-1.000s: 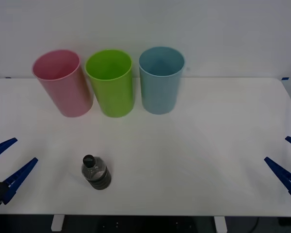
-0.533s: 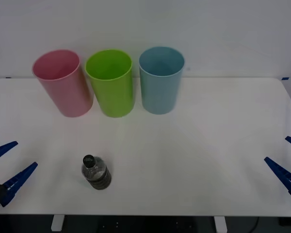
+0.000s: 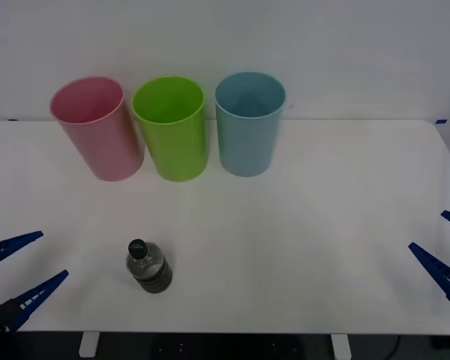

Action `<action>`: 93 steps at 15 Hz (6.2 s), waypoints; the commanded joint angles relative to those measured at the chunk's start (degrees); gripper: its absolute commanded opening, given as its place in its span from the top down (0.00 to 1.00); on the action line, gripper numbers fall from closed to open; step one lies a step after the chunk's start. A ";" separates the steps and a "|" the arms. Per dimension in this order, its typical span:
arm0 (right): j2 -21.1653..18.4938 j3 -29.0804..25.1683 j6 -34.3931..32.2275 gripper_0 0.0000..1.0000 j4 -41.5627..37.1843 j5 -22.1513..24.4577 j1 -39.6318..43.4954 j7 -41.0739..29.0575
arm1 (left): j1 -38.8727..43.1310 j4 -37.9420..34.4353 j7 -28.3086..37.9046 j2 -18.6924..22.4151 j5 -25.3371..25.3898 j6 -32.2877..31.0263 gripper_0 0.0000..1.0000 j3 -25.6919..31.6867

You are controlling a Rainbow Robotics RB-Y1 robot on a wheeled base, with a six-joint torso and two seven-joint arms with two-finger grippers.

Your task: Grasp the object on the table and drop it into the matching bin: aluminum can to the light blue bin, PET bottle to the pink bin.

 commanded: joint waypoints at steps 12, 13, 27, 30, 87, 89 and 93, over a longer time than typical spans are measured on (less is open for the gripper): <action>0.00 0.00 0.00 0.00 0.00 0.00 0.00 0.00 | -11.35 17.20 -15.39 2.15 -5.64 -8.41 0.00 -10.31; 0.00 0.00 0.00 0.00 0.00 0.00 0.00 0.00 | -11.52 17.20 -15.47 1.27 -5.73 -8.32 0.00 -10.40; 0.00 0.00 0.00 0.00 0.00 0.00 0.00 0.00 | -15.83 17.20 -15.65 -7.96 -13.37 -7.00 0.00 -10.40; 0.00 0.00 0.00 0.00 0.00 0.00 0.00 0.00 | -16.89 17.20 -15.56 -9.46 -15.04 -6.48 0.00 -10.13; 0.00 0.00 0.00 0.00 0.00 0.00 0.00 0.00 | -7.83 -24.20 29.17 -1.81 -0.89 36.85 1.00 0.68; 0.00 0.00 0.00 0.00 0.00 0.00 0.00 0.00 | -10.38 -23.05 29.88 -0.40 -1.16 40.55 1.00 0.15; 0.00 0.00 0.00 0.00 0.00 0.00 0.00 0.00 | -18.64 -15.06 30.05 1.00 -5.38 41.25 1.00 -0.02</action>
